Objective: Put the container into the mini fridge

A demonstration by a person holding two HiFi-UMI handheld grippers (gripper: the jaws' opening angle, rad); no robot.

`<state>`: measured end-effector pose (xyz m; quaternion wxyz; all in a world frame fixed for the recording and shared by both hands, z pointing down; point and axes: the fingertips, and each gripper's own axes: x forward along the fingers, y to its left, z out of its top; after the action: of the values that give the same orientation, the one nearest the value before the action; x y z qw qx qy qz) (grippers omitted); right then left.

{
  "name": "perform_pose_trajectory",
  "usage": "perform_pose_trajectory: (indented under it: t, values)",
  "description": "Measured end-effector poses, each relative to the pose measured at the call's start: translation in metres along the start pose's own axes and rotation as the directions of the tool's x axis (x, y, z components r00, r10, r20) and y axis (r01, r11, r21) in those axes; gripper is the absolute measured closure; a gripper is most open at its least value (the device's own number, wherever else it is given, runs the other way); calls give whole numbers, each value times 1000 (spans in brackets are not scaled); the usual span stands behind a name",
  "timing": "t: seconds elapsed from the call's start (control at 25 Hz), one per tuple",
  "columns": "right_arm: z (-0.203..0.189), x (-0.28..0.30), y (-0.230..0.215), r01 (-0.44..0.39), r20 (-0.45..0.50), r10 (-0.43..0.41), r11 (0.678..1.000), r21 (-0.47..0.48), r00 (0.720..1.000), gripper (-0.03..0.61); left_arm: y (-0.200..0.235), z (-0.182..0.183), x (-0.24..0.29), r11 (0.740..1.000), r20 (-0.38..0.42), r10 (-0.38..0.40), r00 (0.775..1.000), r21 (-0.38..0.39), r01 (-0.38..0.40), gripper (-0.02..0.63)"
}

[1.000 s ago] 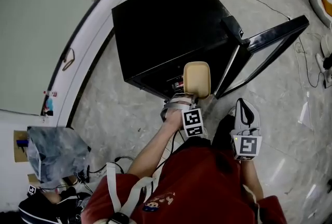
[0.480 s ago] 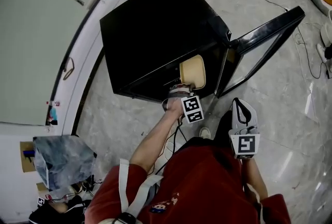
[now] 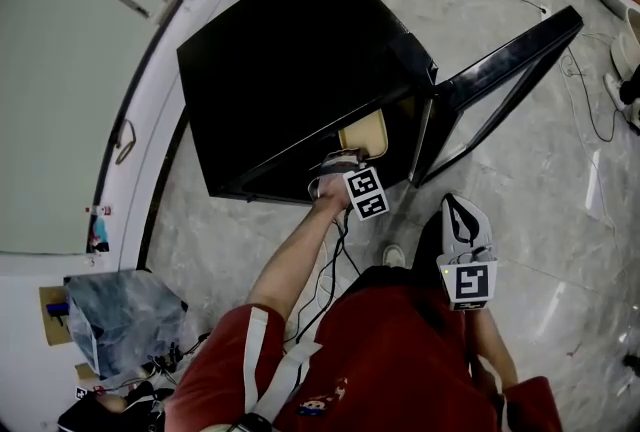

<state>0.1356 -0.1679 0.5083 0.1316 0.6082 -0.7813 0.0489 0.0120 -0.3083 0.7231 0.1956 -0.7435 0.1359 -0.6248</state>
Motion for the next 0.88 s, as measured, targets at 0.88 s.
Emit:
perform_pose_trajectory:
  t: [0.88]
  values:
    - [4,14,-3,4,-18,-5,1000,-27,1000,578,77,3,36,993,-15,115,993,-40,-115,546]
